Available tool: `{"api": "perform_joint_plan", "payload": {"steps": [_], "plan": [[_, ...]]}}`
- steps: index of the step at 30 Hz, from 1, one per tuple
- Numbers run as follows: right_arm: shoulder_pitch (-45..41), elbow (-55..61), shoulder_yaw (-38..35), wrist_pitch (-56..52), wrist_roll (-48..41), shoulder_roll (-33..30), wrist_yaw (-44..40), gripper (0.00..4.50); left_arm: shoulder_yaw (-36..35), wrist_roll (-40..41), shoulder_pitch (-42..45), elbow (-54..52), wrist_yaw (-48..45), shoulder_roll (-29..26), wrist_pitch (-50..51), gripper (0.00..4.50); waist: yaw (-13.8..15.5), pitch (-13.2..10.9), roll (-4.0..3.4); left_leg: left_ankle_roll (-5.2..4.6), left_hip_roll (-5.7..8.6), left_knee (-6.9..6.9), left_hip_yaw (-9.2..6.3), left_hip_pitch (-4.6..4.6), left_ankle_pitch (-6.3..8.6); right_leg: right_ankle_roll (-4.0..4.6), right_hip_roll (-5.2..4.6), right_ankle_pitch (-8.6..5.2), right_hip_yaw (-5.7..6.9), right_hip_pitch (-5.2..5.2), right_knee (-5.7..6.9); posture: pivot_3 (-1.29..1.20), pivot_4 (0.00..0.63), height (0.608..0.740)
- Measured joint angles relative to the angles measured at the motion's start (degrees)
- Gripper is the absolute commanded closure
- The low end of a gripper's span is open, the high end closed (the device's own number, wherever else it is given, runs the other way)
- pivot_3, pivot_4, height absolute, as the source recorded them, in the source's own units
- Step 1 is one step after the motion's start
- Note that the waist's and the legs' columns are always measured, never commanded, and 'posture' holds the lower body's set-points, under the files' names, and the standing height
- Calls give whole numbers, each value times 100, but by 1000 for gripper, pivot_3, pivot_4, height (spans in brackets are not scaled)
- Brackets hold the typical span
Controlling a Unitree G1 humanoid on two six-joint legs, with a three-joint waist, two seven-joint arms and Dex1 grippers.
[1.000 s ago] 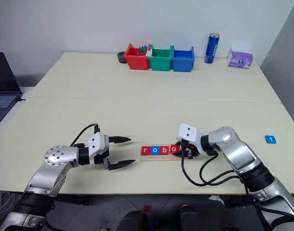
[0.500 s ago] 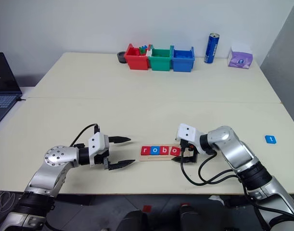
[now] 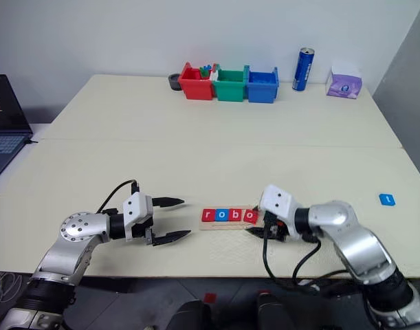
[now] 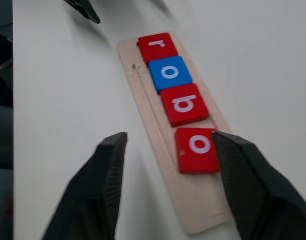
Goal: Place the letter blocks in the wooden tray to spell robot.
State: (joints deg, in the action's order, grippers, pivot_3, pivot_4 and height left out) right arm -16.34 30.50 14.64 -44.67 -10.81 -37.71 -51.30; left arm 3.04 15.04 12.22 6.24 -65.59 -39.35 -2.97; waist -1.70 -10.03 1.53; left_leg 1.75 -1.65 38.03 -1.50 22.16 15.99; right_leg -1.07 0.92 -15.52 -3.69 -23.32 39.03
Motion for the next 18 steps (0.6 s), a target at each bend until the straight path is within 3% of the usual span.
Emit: {"api": "perform_joint_plan", "payload": {"steps": [5, 18], "plan": [[61, 108, 87, -170, 37, 24, 307, 4459, 2, -11, 167, 125, -39, 10, -39, 0, -6, 0, 0, 0, 1, 3, 5, -3, 0, -23, 3, -14, -2, 0, 0, 0, 150, 740], [-246, -243, 500, -334, 74, 62, 523, 4459, 111, -81, 327, 254, -118, 103, -90, 0, -8, 0, 0, 0, 1, 1, 4, -1, 0, -16, 3, -9, 0, 0, -1, 0, 150, 740]]}}
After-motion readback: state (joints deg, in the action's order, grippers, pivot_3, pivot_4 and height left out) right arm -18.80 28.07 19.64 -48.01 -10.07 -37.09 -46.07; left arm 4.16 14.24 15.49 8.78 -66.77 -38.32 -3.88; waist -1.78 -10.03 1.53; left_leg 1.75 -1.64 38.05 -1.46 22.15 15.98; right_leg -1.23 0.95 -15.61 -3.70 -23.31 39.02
